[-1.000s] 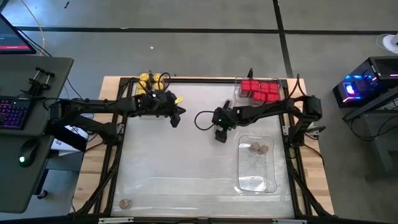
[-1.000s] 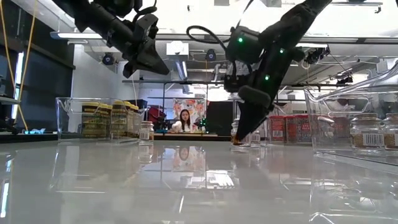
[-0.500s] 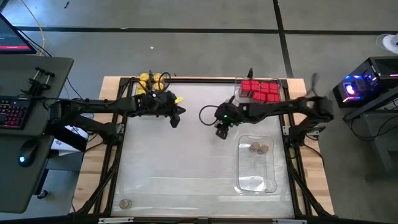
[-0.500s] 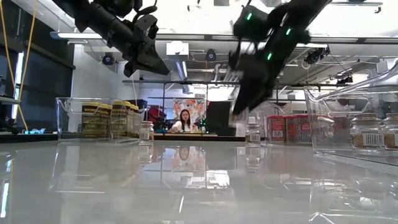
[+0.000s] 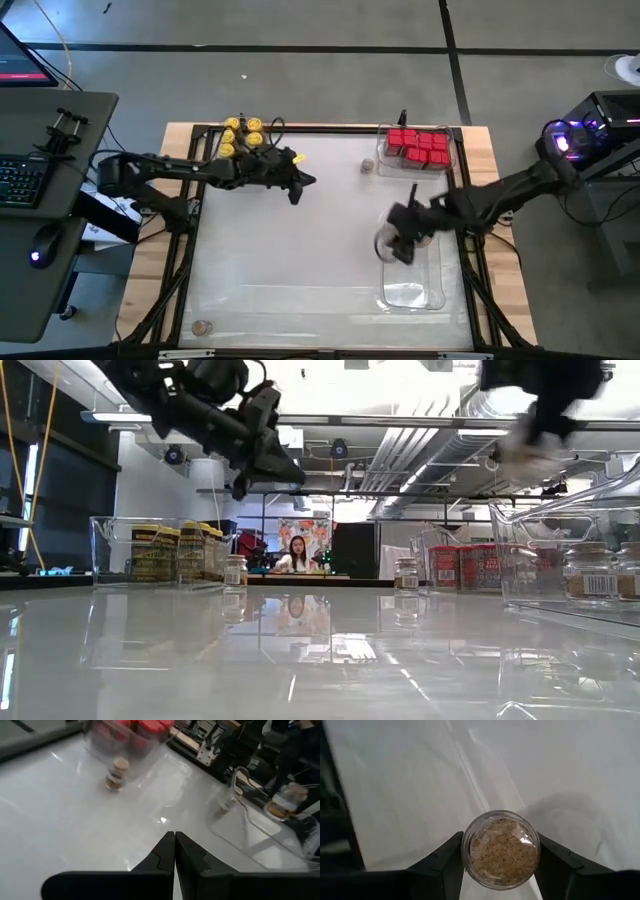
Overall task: Sort spices by type
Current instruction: Put the brown seasoning bottle into the bottom transparent bin
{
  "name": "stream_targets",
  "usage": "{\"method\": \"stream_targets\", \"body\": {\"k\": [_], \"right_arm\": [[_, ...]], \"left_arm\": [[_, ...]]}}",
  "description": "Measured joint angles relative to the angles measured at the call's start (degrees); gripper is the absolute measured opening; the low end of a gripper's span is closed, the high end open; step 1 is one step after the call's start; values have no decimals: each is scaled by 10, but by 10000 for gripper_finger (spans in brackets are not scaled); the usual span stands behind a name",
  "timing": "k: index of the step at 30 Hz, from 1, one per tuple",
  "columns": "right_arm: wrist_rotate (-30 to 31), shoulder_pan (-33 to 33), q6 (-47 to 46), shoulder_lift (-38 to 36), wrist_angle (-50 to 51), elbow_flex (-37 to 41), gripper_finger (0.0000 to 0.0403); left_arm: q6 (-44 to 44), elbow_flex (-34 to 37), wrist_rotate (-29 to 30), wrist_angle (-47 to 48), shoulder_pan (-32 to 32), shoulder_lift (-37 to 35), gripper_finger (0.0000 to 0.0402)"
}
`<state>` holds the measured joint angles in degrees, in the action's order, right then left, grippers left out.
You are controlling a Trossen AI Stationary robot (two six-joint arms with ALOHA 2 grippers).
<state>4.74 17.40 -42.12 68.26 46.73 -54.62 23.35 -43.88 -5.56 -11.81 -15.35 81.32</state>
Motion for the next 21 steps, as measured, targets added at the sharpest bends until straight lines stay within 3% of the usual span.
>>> {"method": "stream_targets", "body": {"k": [6, 10, 13, 21], "right_arm": [[40, 79, -149, 0, -16, 75, 184], [97, 64, -247, 0, -13, 112, 184], [87, 42, -305, 0, -31, 132, 184], [67, 20, -350, 1, -51, 143, 184]], "left_arm": [[36, -1, -34, -20, 1, 33, 0], [36, -1, -35, -23, 2, 34, 0], [36, -1, -35, -23, 2, 34, 0], [35, -1, -35, -22, 1, 34, 0]]}}
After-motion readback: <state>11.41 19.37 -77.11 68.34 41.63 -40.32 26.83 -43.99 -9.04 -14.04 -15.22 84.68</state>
